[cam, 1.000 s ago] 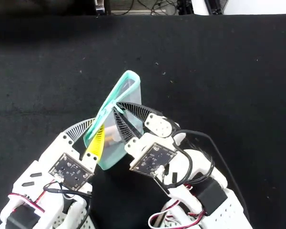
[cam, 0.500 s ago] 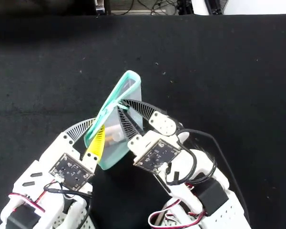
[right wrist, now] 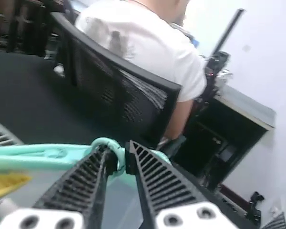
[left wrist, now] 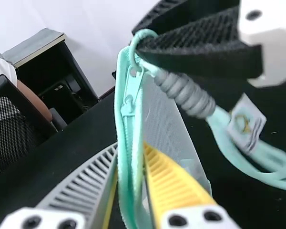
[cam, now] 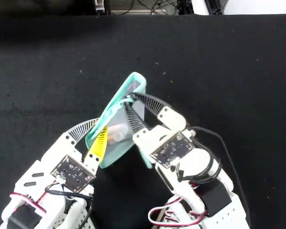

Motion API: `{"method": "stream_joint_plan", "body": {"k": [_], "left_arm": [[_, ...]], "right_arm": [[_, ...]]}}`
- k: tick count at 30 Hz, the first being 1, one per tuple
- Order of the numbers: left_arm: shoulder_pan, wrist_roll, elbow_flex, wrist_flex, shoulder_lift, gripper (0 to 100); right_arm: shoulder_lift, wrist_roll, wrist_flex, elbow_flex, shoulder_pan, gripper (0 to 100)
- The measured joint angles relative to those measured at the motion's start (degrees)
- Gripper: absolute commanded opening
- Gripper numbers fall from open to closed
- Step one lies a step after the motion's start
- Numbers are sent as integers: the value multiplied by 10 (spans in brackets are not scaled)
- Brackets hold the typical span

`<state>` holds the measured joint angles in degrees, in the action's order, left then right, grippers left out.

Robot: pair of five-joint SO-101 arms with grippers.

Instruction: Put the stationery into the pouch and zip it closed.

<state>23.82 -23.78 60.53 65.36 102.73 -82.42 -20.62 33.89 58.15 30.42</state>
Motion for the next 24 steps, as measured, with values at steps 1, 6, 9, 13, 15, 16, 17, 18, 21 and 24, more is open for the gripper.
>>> {"method": "stream_joint_plan", "body": {"k": [1,6,9,13,15,16,17,18,21,24], "left_arm": [[0,0,0,0,0,29],[0,-1,0,-1,0,29],[0,-1,0,-2,-1,28],[0,-1,0,-3,-4,28],[0,-1,0,-4,-4,28],[0,-1,0,-4,-4,28],[0,-1,0,-4,-4,28],[0,-1,0,-4,-4,28],[0,-2,-1,-4,-4,28],[0,-2,-1,-5,-4,28]], "right_arm": [[0,0,-5,1,-7,12],[7,0,-11,1,-25,12],[33,0,-27,1,-47,12],[80,2,-76,1,-77,12],[100,2,-99,1,-89,12],[108,2,-107,1,-96,12],[117,2,-111,-3,-104,12],[124,2,-113,-8,-112,12],[140,2,-113,-25,-135,12],[153,2,-113,-36,-140,12]]}}
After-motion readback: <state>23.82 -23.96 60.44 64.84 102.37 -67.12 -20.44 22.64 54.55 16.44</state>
